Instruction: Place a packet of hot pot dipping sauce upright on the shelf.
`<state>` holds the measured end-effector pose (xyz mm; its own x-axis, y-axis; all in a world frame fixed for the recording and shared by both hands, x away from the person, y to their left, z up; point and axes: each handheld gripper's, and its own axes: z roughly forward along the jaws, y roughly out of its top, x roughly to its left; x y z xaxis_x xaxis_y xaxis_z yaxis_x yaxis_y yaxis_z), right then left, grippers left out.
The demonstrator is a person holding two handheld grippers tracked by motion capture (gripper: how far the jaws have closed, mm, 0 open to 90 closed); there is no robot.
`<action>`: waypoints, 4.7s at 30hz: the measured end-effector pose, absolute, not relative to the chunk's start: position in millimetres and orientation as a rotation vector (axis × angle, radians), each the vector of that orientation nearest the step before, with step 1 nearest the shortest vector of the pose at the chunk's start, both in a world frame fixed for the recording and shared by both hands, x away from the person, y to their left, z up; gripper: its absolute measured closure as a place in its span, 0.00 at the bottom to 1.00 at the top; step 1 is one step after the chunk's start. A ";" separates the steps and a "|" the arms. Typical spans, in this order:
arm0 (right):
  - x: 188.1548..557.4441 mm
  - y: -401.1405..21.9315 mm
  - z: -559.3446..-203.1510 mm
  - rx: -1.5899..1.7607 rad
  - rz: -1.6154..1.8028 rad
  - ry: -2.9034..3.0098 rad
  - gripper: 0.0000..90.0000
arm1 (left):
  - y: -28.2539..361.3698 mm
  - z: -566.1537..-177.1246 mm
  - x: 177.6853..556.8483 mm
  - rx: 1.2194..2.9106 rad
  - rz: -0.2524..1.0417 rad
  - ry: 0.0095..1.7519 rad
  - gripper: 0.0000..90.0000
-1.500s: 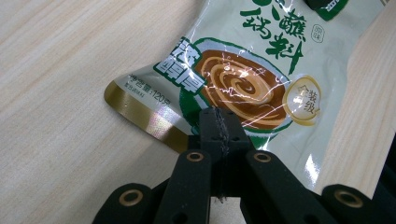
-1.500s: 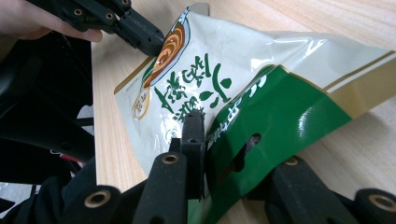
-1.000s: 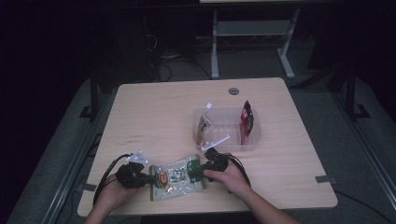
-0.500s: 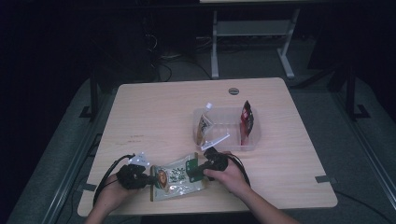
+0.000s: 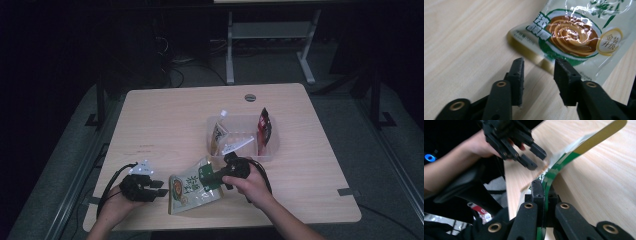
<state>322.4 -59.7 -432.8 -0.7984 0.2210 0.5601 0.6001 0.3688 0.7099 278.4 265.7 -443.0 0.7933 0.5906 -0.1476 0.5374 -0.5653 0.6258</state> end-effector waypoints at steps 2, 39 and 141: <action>321.7 -65.2 -425.7 -0.709 -1.435 -2.231 1.00 | 264.6 -443.3 278.7 2.294 0.105 0.817 0.62; 307.8 -154.3 -365.2 -0.693 -1.687 -2.205 1.00 | 261.1 -449.2 279.3 2.326 0.090 0.796 0.55; 340.6 -222.7 -347.4 -0.979 -1.738 -2.474 0.41 | 241.4 -447.4 282.8 2.357 0.051 0.692 0.42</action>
